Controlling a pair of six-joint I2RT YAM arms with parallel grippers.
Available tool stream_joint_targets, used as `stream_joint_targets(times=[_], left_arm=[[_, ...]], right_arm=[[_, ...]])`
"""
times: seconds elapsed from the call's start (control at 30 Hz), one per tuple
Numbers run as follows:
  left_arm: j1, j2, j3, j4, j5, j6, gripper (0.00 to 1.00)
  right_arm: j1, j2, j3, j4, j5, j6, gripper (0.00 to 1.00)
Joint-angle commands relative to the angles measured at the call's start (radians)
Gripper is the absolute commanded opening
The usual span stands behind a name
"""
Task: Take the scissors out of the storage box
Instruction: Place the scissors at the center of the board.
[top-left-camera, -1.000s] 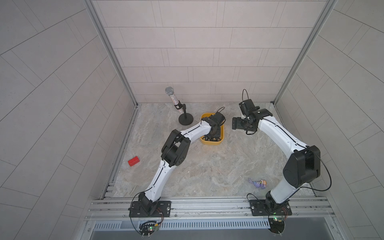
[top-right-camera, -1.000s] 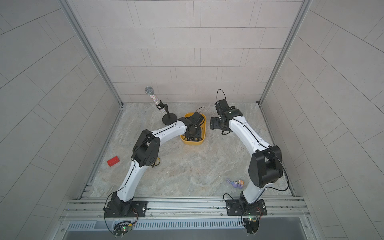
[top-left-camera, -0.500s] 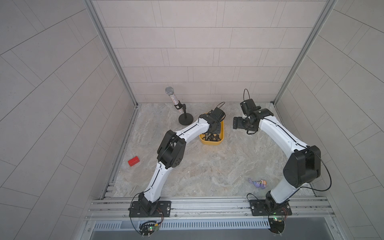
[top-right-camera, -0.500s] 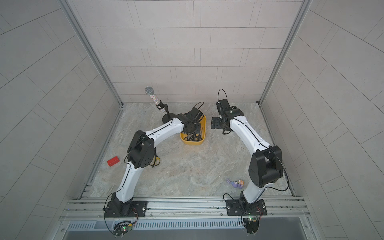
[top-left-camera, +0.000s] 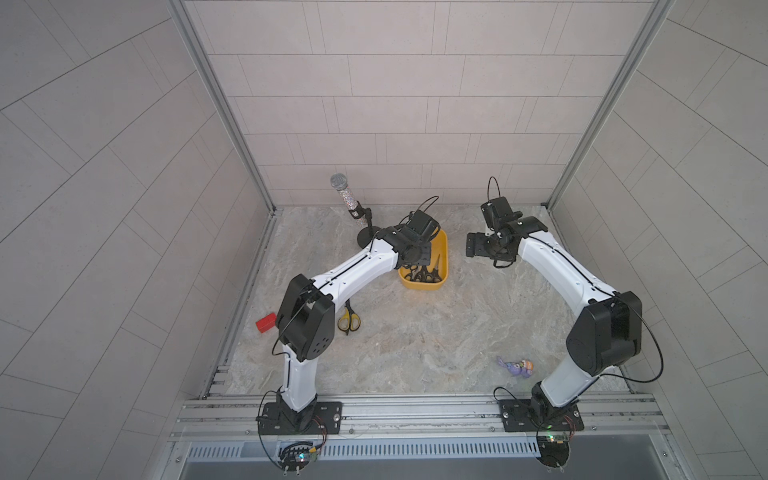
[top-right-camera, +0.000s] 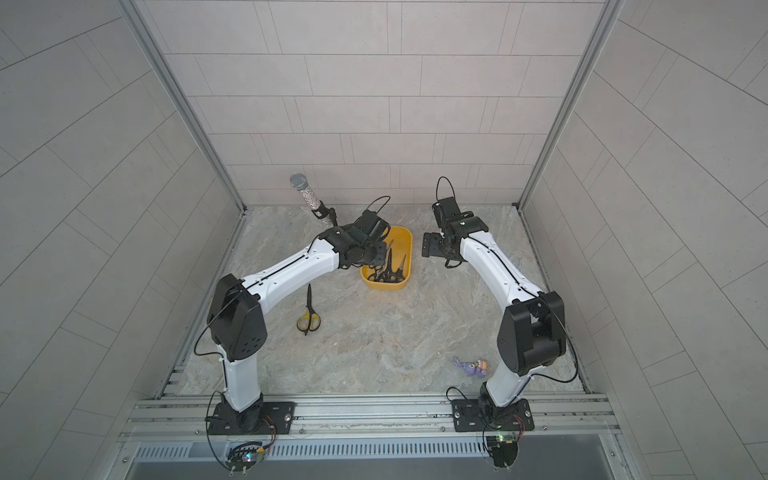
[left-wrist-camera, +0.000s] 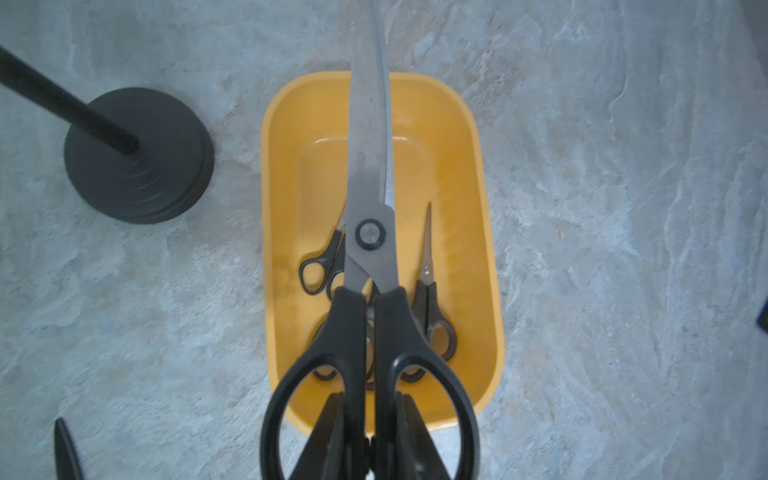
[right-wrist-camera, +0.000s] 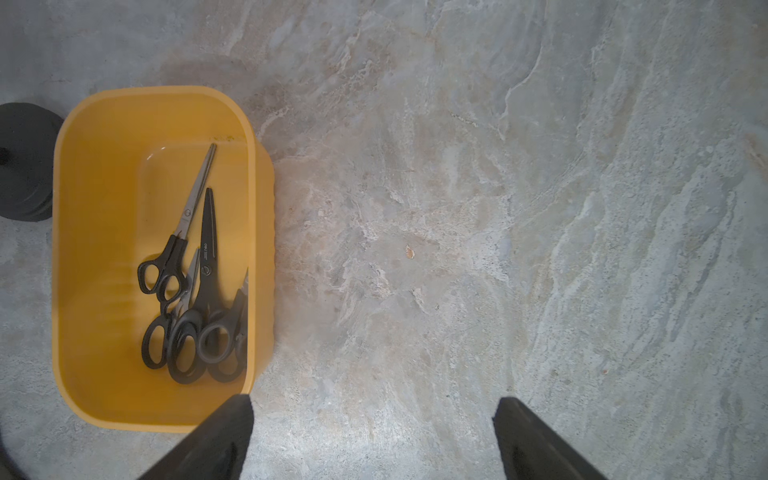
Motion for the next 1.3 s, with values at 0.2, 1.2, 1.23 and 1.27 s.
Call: stream_joint_targets(times=[0.2,1.2,1.23,1.27], left_arm=[[-0.020,-0.245,-0.289,0.023,-0.125,-0.053,0.00],[-0.022,-0.362,-0.736,0.127,-0.009,-0.164,0.00],[-0.023,-0.358,-0.744,0.133,-0.002,-0.171,0.00],[-0.023,-0.355,-0.751,0.136,0.007,-0.179,0.00]], right_arm=[[0.002,0.025,0.032,0.008,-0.026,0.018,0.95],[0.095,0.071,0.074,-0.003,-0.007,0.032,0.94],[0.097,0.071,0.074,-0.005,-0.007,0.031,0.94],[0.099,0.070,0.072,-0.006,-0.007,0.030,0.94]])
